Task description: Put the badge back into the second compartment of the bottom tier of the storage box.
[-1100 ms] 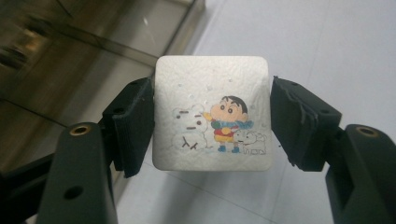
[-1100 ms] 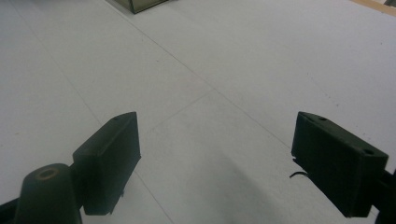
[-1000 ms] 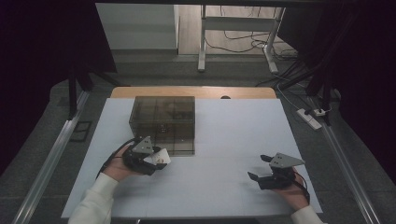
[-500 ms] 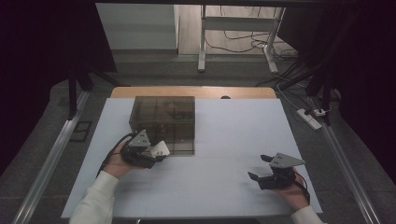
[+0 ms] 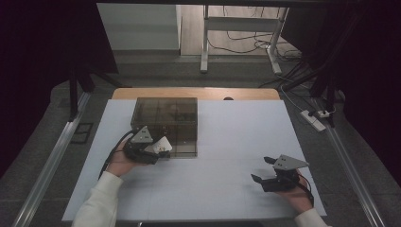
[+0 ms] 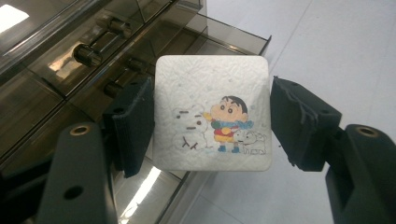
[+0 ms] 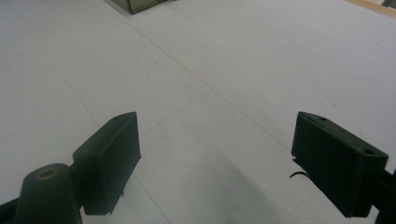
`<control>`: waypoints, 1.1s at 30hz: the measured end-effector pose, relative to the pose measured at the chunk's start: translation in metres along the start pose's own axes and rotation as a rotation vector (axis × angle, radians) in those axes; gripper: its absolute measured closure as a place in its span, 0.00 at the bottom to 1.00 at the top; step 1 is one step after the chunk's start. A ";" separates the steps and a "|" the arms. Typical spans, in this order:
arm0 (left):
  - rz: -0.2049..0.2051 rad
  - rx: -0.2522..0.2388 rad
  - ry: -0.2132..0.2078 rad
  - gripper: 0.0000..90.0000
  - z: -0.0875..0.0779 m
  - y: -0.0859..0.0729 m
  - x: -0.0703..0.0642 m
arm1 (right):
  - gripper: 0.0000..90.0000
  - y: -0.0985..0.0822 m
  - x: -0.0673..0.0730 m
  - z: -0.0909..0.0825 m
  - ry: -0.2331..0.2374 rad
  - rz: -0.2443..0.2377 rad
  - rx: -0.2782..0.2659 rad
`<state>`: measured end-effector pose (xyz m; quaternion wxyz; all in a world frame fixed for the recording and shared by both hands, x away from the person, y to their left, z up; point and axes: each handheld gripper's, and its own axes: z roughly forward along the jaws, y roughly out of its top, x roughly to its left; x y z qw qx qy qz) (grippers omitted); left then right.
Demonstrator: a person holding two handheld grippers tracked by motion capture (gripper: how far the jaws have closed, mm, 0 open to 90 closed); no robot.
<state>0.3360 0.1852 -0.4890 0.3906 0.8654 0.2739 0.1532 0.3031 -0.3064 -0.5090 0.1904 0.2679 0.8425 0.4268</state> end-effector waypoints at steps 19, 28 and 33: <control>0.047 -0.008 0.046 0.37 0.014 0.002 0.009 | 0.17 -0.001 0.001 0.000 0.000 -0.006 0.013; 0.086 0.013 0.063 0.37 0.021 0.004 0.011 | 0.17 -0.002 0.001 0.000 -0.006 -0.004 0.018; 0.099 0.022 0.067 0.37 0.024 0.005 0.011 | 0.17 -0.003 0.001 -0.001 -0.008 -0.003 0.019</control>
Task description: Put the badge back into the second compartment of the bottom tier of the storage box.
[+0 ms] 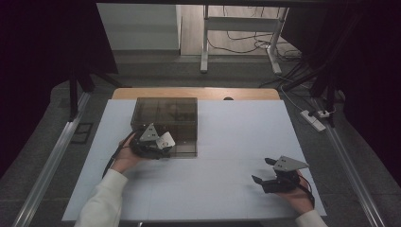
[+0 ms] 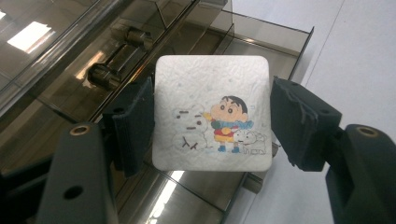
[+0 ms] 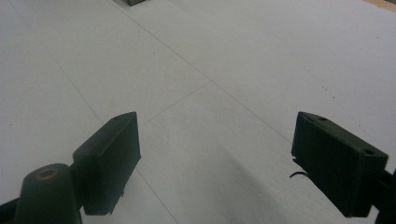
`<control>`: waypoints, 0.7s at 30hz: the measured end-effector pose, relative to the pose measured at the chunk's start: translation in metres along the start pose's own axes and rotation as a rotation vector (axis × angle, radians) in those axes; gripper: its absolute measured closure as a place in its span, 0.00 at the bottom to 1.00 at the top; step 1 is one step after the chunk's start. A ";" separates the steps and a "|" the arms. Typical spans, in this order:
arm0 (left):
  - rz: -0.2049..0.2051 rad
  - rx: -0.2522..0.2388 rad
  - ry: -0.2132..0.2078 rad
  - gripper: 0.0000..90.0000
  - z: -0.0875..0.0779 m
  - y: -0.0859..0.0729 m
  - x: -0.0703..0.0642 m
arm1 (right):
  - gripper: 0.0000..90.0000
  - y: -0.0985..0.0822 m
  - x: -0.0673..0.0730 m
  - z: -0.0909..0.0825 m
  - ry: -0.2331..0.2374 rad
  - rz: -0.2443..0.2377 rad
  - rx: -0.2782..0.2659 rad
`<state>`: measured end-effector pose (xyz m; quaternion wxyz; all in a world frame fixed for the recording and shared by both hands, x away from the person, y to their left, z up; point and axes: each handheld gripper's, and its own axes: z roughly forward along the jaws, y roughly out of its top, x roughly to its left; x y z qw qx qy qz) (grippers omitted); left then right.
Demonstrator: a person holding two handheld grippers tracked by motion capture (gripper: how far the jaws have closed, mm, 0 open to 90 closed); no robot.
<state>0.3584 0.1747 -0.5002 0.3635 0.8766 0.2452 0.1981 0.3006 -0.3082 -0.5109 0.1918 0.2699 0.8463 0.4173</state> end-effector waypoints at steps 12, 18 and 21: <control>0.037 0.020 0.047 0.37 0.000 0.000 0.001 | 0.17 -0.001 0.000 -0.001 -0.002 -0.001 0.006; 0.052 0.050 0.070 0.34 0.004 -0.002 0.000 | 0.17 -0.001 0.000 0.000 -0.001 -0.003 0.008; 0.036 0.040 0.054 0.28 0.004 -0.001 -0.001 | 0.17 -0.001 0.000 0.000 -0.001 -0.002 0.009</control>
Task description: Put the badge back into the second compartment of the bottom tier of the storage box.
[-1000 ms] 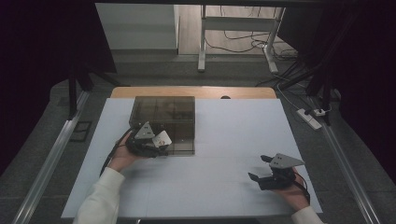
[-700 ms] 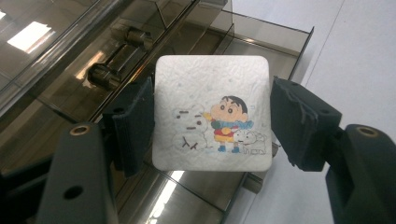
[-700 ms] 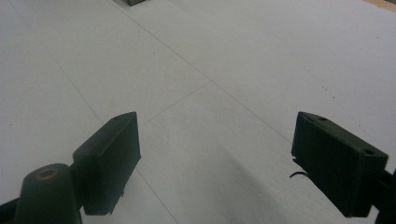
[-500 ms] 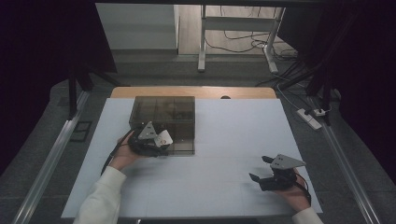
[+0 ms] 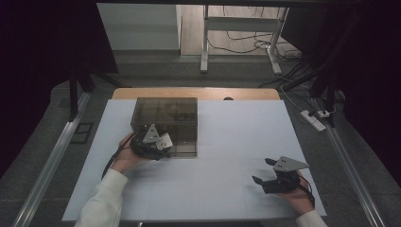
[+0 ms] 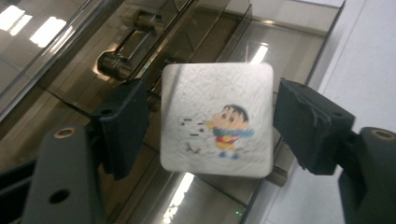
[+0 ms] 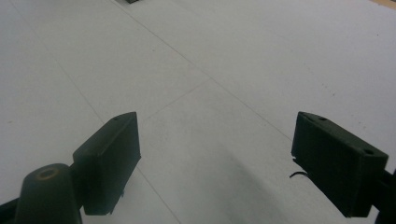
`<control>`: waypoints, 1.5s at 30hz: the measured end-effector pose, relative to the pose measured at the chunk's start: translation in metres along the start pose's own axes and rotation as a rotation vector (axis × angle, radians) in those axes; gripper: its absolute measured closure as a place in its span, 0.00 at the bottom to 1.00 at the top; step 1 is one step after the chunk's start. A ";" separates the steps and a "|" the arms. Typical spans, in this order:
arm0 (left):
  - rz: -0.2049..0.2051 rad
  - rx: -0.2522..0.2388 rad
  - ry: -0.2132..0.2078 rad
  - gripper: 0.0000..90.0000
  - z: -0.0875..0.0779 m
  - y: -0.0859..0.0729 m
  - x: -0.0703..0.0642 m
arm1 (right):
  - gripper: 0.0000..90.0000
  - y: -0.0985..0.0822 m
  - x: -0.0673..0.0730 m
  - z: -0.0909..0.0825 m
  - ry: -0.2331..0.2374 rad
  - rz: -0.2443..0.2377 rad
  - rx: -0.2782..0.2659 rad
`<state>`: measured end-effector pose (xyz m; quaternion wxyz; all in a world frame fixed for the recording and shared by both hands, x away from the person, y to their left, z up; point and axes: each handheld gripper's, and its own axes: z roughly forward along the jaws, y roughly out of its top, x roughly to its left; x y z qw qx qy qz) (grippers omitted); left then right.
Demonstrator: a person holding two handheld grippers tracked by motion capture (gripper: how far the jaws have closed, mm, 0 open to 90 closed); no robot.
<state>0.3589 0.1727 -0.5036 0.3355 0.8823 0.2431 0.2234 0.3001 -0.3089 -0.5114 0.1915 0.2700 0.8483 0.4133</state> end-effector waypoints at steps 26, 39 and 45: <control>-0.071 -0.050 -0.048 0.31 -0.014 -0.002 -0.008 | 0.17 0.000 0.000 0.000 0.001 0.000 -0.002; -0.111 -0.095 -0.069 0.31 -0.023 -0.004 -0.018 | 0.17 -0.003 -0.002 -0.002 -0.007 0.017 -0.004; -0.133 -0.083 -0.081 0.31 -0.025 -0.004 -0.028 | 0.17 -0.003 0.000 -0.005 -0.015 0.018 -0.010</control>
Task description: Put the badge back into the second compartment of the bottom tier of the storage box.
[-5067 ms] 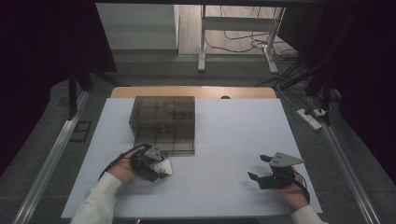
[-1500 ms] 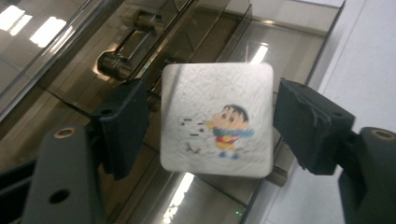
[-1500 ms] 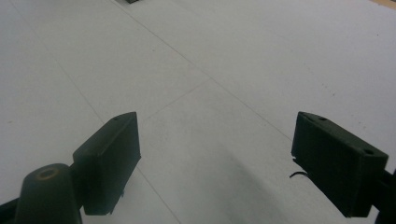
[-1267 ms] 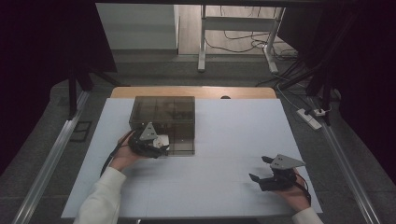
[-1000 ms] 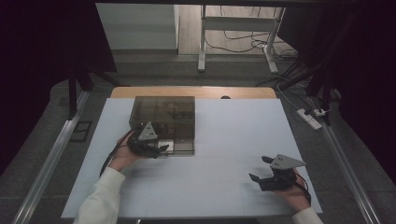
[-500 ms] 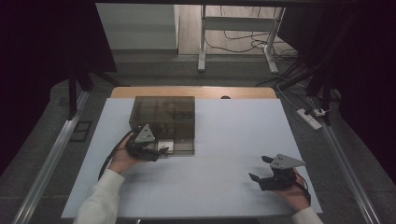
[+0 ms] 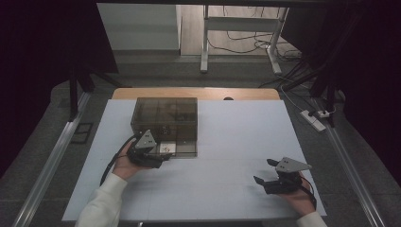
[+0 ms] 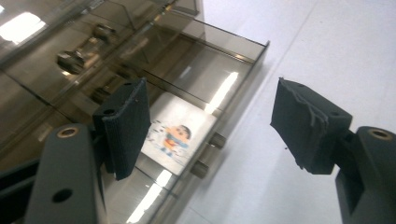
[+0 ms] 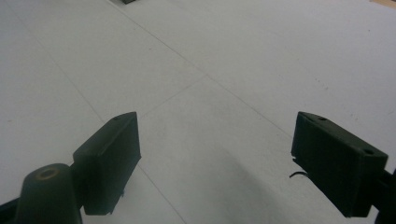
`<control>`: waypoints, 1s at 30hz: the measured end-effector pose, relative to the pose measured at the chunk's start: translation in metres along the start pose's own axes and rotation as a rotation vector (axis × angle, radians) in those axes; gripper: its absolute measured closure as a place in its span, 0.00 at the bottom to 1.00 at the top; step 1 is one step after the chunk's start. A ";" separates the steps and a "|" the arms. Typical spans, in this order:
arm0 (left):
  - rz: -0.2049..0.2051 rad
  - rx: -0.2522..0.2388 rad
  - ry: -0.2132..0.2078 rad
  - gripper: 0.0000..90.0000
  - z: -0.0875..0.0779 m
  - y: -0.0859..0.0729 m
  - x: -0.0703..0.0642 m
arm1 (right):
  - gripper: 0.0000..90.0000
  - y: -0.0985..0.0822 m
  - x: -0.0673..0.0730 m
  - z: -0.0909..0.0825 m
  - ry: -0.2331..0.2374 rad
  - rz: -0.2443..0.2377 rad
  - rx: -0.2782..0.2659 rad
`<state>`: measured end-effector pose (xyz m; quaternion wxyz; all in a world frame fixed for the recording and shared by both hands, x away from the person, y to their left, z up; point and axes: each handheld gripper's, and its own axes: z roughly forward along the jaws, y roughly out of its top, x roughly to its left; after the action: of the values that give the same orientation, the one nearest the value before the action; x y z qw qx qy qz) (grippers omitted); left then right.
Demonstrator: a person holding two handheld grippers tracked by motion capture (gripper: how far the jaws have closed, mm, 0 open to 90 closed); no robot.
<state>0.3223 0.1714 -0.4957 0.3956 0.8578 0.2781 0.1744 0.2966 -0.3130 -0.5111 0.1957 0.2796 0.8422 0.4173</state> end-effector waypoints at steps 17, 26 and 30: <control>-0.019 0.021 0.026 0.30 -0.011 -0.014 -0.016 | 0.17 0.002 0.003 0.000 0.004 -0.017 0.005; -0.053 0.040 0.048 0.30 -0.014 -0.021 -0.019 | 0.17 0.003 0.003 0.002 0.008 -0.022 0.004; -0.061 0.045 0.055 0.30 -0.015 -0.025 -0.019 | 0.17 0.003 0.004 0.003 0.010 -0.022 0.003</control>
<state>0.2915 0.1813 -0.5071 0.3733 0.8525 0.3188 0.1796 0.2963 -0.3074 -0.5103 0.1955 0.2684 0.8470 0.4150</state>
